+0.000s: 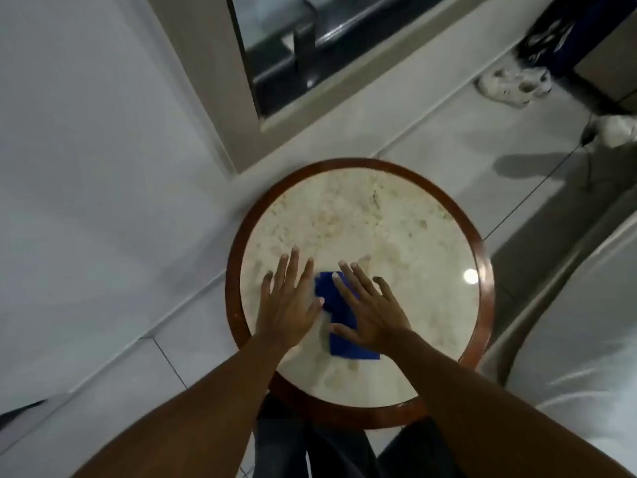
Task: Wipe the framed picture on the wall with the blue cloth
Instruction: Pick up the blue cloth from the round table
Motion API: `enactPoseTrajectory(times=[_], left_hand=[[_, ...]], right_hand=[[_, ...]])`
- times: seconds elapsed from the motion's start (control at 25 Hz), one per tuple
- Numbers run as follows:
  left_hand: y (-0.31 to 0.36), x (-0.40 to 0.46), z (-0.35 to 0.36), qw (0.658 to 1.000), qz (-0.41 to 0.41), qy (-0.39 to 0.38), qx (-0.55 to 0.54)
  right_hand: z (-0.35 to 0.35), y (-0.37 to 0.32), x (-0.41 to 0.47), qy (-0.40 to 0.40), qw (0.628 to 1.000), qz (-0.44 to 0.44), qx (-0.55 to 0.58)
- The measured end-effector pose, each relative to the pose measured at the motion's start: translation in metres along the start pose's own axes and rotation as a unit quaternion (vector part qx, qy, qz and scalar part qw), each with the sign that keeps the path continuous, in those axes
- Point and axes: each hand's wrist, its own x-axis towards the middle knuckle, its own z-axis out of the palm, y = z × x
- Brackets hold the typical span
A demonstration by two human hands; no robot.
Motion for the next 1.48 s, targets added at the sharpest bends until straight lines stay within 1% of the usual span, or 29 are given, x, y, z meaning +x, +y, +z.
enactPoseTrajectory(times=[0.04, 0.08, 0.2, 0.32, 0.48, 0.64, 0.72, 0.8, 0.88, 0.96, 1.08, 1.16, 1.24, 1.36, 1.4, 1.48], left_hand=[[0.000, 0.004, 0.020, 1.000, -0.007, 0.003, 0.009], [-0.003, 0.008, 0.037, 0.999, -0.023, 0.018, 0.012], [-0.014, 0.007, 0.078, 0.998, -0.031, 0.048, 0.041], [-0.024, 0.006, 0.091, 0.996, -0.024, 0.084, 0.037], [-0.018, 0.010, 0.081, 0.996, -0.032, 0.070, 0.033], [-0.020, 0.015, 0.056, 0.997, -0.029, 0.044, 0.059], [-0.023, 0.014, 0.035, 0.996, -0.027, 0.050, 0.063], [-0.020, 0.014, 0.004, 0.994, -0.018, 0.074, 0.076], [-0.015, 0.012, -0.041, 0.988, -0.010, 0.118, 0.095], [-0.009, 0.011, -0.098, 0.983, -0.003, 0.155, 0.102], [0.001, -0.003, -0.207, 0.969, 0.002, 0.218, 0.114], [0.007, -0.022, -0.294, 0.953, 0.020, 0.266, 0.143], [0.019, -0.045, -0.386, 0.926, 0.045, 0.327, 0.182], [0.030, -0.094, -0.535, 0.875, 0.042, 0.435, 0.210], [0.031, -0.112, -0.583, 0.853, 0.043, 0.474, 0.215], [0.033, -0.154, -0.670, 0.808, 0.053, 0.537, 0.236]], right_hand=[[0.020, -0.002, 0.004, -0.008, 1.000, 0.005, -0.008], [0.039, -0.003, 0.009, 0.006, 1.000, 0.022, 0.000], [0.081, -0.005, 0.013, 0.090, 0.993, 0.070, 0.016], [0.087, -0.002, 0.018, 0.157, 0.985, 0.060, 0.033], [0.088, -0.009, 0.024, 0.199, 0.976, 0.065, 0.055], [0.081, -0.011, 0.025, 0.208, 0.973, 0.073, 0.069], [0.066, -0.016, 0.024, 0.213, 0.970, 0.074, 0.096], [0.040, -0.026, 0.025, 0.227, 0.959, 0.093, 0.139], [-0.001, -0.042, 0.027, 0.255, 0.946, 0.093, 0.177], [-0.057, -0.059, 0.032, 0.298, 0.932, 0.077, 0.189], [-0.160, -0.093, 0.033, 0.365, 0.909, 0.040, 0.199], [-0.247, -0.123, 0.033, 0.405, 0.891, -0.013, 0.206], [-0.343, -0.161, 0.033, 0.461, 0.861, -0.088, 0.197], [-0.496, -0.227, 0.022, 0.539, 0.797, -0.208, 0.176], [-0.545, -0.251, 0.018, 0.563, 0.773, -0.234, 0.178], [-0.632, -0.298, -0.002, 0.591, 0.727, -0.266, 0.224]])
